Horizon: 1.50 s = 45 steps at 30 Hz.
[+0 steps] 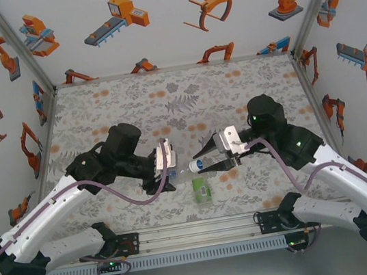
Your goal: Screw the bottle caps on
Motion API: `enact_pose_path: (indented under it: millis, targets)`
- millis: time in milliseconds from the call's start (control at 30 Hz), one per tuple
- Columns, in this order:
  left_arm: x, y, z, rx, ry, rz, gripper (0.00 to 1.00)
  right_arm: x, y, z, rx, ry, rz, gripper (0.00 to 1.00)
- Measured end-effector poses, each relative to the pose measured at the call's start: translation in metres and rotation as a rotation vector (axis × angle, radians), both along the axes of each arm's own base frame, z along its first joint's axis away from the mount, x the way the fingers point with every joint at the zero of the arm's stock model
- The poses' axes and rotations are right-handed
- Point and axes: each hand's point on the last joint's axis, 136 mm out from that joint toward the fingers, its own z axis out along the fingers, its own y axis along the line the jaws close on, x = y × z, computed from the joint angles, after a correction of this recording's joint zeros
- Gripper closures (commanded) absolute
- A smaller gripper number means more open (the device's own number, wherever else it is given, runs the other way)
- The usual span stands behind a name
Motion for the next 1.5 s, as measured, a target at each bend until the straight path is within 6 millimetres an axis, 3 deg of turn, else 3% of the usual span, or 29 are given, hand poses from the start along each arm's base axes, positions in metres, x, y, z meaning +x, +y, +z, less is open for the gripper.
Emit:
enact_pose_path:
  millis: [133, 300, 467, 800, 900, 1067, 1200, 1267, 1300, 1433, 1500]
  targets:
    - [0.000, 0.000, 0.000, 0.001, 0.001, 0.000, 1.00, 0.000, 0.000, -0.001, -0.002, 0.002, 0.003, 0.75]
    - [0.000, 0.000, -0.001, 0.003, 0.001, 0.002, 1.00, 0.001, 0.000, -0.001, -0.010, 0.033, -0.010, 1.00]
    - [0.009, 0.002, -0.005, 0.028, -0.023, 0.048, 1.00, 0.021, 0.005, -0.007, -0.034, 0.249, -0.161, 1.00]
    - [0.053, -0.003, -0.026, 0.086, -0.140, 0.200, 1.00, 0.098, -0.009, -0.046, 0.029, 1.123, -0.753, 1.00]
    - [0.064, -0.007, -0.031, 0.091, -0.166, 0.228, 1.00, 0.112, -0.019, -0.059, 0.075, 1.336, -0.882, 1.00]
    - [0.074, -0.010, -0.035, 0.102, -0.190, 0.258, 1.00, 0.125, -0.026, -0.073, 0.125, 1.524, -1.000, 1.00]
    - [0.078, -0.009, -0.039, 0.119, -0.194, 0.271, 1.00, 0.130, -0.027, -0.078, 0.126, 1.555, -1.033, 1.00]
    - [0.078, -0.010, -0.038, 0.115, -0.196, 0.271, 1.00, 0.129, -0.027, -0.075, 0.117, 1.529, -1.035, 0.77]
    - [0.078, -0.011, -0.037, 0.109, -0.199, 0.270, 1.00, 0.129, -0.027, -0.072, 0.110, 1.501, -1.033, 0.71]
    - [0.077, -0.015, -0.029, 0.071, -0.207, 0.258, 1.00, 0.126, -0.027, -0.056, 0.086, 1.337, -0.999, 0.52]
    - [0.075, -0.015, -0.027, 0.062, -0.204, 0.248, 1.00, 0.122, -0.028, -0.047, 0.076, 1.230, -0.969, 0.48]
